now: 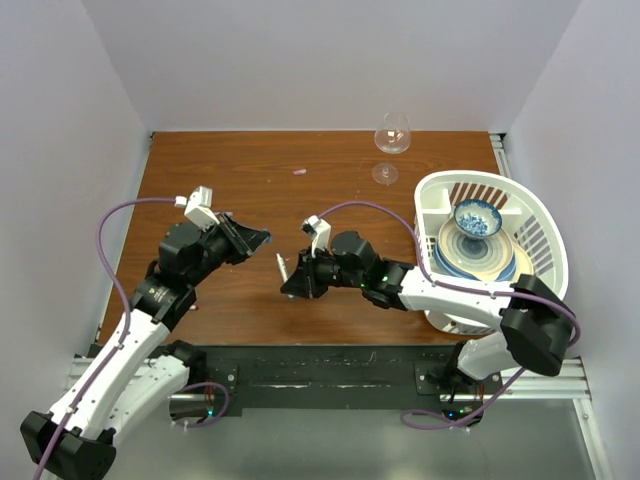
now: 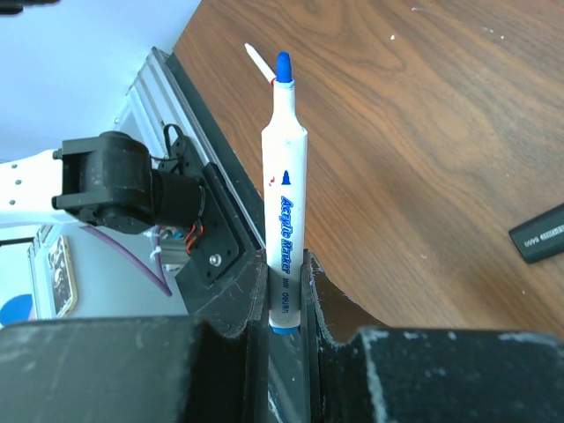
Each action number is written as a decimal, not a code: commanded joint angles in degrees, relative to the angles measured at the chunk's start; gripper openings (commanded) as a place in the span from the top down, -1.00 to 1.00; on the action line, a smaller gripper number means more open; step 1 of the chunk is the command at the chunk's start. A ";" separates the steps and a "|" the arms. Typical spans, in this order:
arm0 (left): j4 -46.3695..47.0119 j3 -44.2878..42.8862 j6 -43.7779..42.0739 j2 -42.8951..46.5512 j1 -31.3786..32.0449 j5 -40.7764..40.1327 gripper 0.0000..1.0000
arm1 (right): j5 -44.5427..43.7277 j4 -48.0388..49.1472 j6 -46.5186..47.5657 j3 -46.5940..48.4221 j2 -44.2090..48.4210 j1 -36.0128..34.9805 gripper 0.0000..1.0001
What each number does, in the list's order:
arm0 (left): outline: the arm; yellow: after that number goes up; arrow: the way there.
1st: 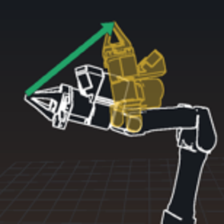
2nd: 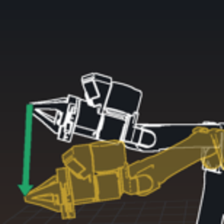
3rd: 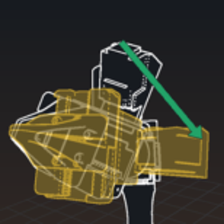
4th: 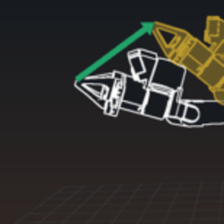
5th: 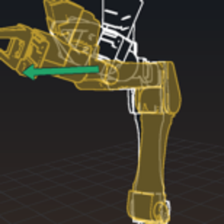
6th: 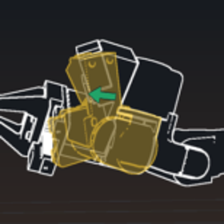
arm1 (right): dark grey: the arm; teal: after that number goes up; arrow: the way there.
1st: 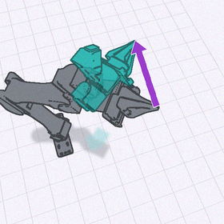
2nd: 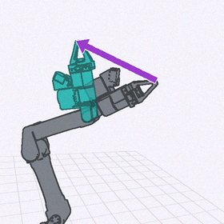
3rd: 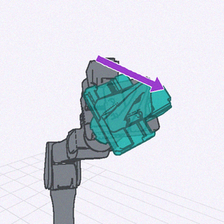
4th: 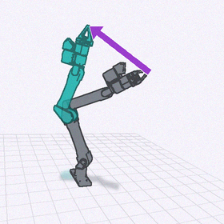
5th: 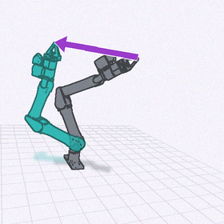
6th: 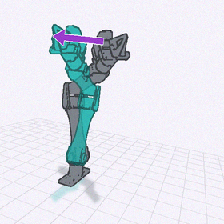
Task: Insert the pens into the pen caps
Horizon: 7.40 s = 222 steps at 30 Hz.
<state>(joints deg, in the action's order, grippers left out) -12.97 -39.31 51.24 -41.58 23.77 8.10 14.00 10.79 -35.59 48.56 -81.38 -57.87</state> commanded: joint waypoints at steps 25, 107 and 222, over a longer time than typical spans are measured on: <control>0.67 1.87 -0.62 1.68 0.22 -0.54 1.00 | -0.90 1.87 -0.88 4.27 -1.76 -1.11 1.00; -4.25 2.57 -4.22 2.21 0.22 0.96 1.00 | -12.22 -14.38 6.50 18.40 -5.27 -1.72 1.00; 26.67 13.90 11.41 8.80 0.31 35.93 1.00 | 13.34 -11.83 21.61 39.24 -3.25 9.70 1.00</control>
<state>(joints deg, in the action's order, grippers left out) 17.80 -28.93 57.95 -31.64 21.50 26.26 35.55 -19.97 -15.07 77.84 -83.35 -51.22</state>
